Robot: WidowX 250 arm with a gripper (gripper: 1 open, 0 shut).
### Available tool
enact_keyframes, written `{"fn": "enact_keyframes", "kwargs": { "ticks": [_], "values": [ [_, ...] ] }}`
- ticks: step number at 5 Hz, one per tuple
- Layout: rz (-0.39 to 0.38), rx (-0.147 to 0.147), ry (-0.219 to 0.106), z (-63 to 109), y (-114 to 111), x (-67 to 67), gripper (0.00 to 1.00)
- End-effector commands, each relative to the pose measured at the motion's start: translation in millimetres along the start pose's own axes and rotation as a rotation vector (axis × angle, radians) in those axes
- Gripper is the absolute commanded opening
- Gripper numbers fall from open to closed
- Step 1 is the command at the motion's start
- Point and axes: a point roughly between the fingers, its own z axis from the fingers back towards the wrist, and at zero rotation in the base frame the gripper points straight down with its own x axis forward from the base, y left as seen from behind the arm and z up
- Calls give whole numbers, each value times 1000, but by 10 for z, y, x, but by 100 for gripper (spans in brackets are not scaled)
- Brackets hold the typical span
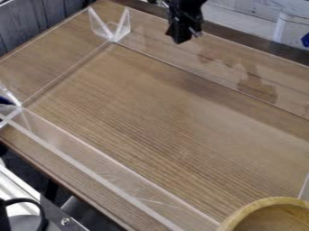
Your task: Put the green block in the brown bowl
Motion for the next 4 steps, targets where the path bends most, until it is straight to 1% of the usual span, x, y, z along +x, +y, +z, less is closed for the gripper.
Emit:
{"fn": "enact_keyframes", "kwargs": {
  "ticks": [1,2,4],
  "values": [
    [11,123,-90,343,38,84,0],
    [13,167,-95,307,-27,129,0],
    [-87,153,-160,357,-42,144,0]
  ]
}}
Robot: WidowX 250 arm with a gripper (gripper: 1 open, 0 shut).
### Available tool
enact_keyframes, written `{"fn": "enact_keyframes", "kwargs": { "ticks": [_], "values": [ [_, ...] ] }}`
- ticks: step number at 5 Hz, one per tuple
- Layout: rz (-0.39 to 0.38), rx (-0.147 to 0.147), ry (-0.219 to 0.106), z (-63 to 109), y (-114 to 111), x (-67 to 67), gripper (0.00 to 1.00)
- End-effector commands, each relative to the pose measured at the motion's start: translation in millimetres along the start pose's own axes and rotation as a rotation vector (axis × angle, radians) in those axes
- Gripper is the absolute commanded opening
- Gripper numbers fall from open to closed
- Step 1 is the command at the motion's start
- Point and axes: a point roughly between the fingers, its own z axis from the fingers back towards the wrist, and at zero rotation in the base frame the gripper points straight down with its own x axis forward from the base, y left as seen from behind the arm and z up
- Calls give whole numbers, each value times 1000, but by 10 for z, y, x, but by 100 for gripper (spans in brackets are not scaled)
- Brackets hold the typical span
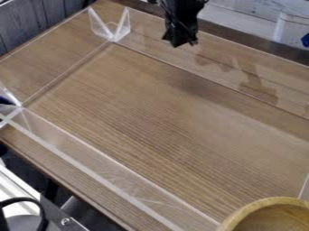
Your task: Put the green block in the brown bowl
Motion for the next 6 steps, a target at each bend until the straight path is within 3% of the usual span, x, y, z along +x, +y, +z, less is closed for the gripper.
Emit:
{"fn": "enact_keyframes", "kwargs": {
  "ticks": [1,2,6],
  "values": [
    [18,57,-85,298,132,71,0],
    [35,45,-95,274,144,52,0],
    [33,-23,-255,55,125,14,0]
  ]
}}
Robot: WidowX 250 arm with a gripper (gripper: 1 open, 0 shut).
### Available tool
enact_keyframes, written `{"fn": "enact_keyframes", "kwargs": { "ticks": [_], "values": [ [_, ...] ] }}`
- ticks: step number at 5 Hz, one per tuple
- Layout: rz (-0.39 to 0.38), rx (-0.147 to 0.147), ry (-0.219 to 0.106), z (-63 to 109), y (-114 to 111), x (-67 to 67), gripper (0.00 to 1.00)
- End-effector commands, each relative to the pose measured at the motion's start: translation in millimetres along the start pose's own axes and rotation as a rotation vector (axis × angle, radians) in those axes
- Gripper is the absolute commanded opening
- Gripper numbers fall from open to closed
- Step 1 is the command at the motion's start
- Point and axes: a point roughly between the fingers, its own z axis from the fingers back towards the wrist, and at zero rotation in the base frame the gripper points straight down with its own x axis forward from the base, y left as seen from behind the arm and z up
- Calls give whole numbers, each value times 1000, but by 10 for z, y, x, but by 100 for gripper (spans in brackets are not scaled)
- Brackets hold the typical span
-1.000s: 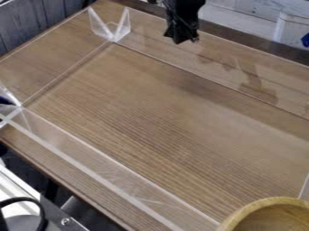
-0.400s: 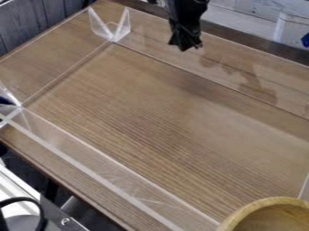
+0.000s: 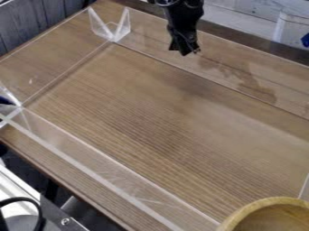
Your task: Put the green block in the brown bowl
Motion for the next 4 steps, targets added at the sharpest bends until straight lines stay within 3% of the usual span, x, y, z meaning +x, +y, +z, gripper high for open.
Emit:
{"fn": "enact_keyframes", "kwargs": {
  "ticks": [1,4],
  "values": [
    [-18,58,-65,226,98,121,0],
    [-12,62,-89,256,79,158,0]
  ]
}}
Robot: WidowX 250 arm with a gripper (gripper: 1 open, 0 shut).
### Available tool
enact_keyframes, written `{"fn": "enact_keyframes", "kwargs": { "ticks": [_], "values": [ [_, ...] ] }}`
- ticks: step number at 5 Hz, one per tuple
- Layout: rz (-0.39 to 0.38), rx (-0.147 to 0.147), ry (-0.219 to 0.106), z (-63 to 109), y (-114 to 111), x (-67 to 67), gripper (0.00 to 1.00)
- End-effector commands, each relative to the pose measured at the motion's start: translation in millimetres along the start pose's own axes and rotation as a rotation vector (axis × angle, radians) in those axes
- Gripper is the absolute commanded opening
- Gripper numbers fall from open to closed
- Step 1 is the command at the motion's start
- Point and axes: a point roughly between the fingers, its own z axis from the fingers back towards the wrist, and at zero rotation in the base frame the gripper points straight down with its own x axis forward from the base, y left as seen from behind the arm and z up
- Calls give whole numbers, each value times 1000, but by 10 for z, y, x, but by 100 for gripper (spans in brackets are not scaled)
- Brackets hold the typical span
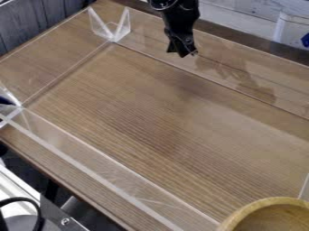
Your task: Put the green block in the brown bowl
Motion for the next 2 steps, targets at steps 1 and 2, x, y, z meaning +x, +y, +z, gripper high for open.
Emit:
{"fn": "enact_keyframes", "kwargs": {
  "ticks": [1,2],
  "values": [
    [-44,47,-54,327,-136,187,0],
    [-70,20,-36,350,-421,187,0]
  ]
}}
